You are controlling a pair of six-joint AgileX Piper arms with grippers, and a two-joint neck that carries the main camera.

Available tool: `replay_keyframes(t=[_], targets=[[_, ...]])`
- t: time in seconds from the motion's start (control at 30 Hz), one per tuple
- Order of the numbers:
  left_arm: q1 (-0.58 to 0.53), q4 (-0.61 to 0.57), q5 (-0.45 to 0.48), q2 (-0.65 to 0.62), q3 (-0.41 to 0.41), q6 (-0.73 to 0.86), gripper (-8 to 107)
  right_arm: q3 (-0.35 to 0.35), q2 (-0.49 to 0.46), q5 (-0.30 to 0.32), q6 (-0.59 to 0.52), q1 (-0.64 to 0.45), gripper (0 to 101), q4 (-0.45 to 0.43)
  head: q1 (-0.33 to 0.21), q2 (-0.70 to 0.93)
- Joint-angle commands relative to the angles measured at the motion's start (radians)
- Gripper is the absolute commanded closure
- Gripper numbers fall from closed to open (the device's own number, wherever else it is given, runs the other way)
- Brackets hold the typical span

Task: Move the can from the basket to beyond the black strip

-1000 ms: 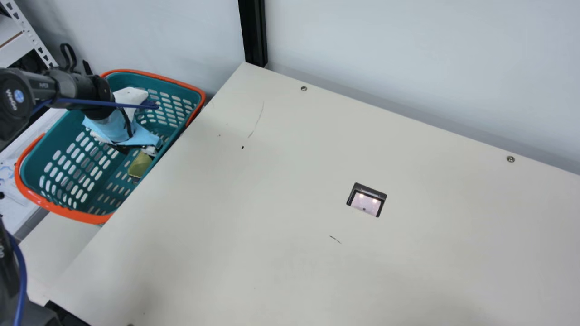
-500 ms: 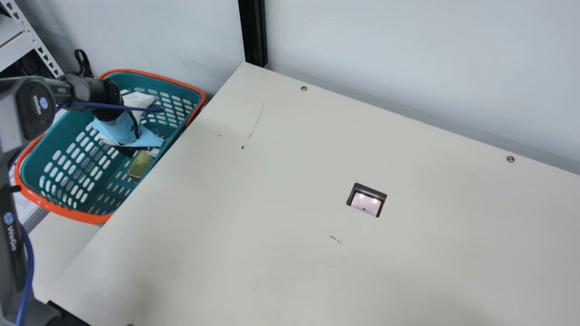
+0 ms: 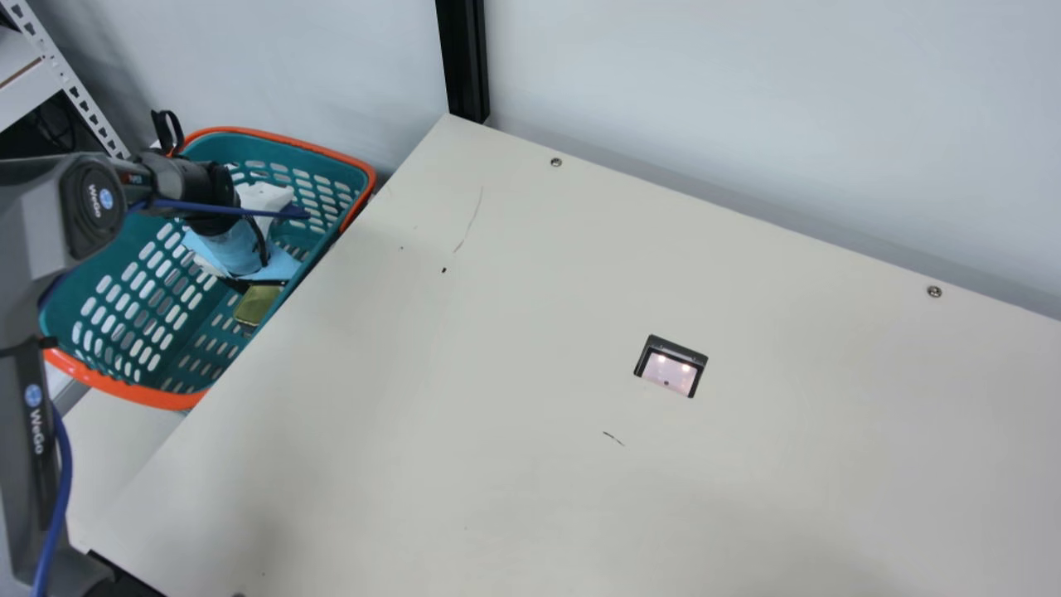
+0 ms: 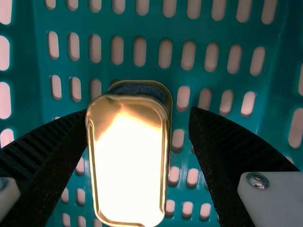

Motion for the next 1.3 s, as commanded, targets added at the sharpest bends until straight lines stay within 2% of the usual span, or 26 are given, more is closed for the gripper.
replay_keyframes(t=[0.0, 0.03, 0.23, 0.4, 0.73, 0.93, 1.1, 1.27], targets=[[0.003, -0.01, 0.009, 0.007, -0.012, 0.002, 62, 0.0, 0.0, 0.0, 0.0, 0.0, 0, 0.0, -0.038, 0.015], [0.005, -0.017, 0.012, 0.012, -0.017, 0.005, 89, 0.0, 0.0, 0.0, 0.0, 0.0, 0, 0.0, -0.038, 0.015], [0.015, -0.075, 0.005, -0.012, -0.005, 0.032, 89, 0.0, 0.0, 0.0, 0.0, 0.0, 0, 0.0, -0.038, 0.015], [0.019, -0.141, -0.058, -0.125, 0.088, 0.076, 89, 0.0, 0.0, 0.0, 0.0, 0.0, 0, 0.0, -0.038, 0.015], [0.019, -0.277, -0.219, -0.503, 0.395, 0.169, 89, 0.0, 0.0, 0.0, 0.0, 0.0, 0, 0.0, -0.038, 0.015], [0.01, -0.307, -0.281, -0.746, 0.559, 0.164, 89, 0.0, 0.0, 0.0, 0.0, 0.0, 0, 0.0, -0.038, 0.015], [-0.005, -0.302, -0.312, -0.933, 0.659, 0.113, 89, 0.0, 0.0, 0.0, 0.0, 0.0, 0, 0.0, -0.038, 0.015], [-0.027, -0.304, -0.3, -1.1, 0.719, 0.047, 89, 0.0, 0.0, 0.0, 0.0, 0.0, 0, 0.0, -0.038, 0.015]])
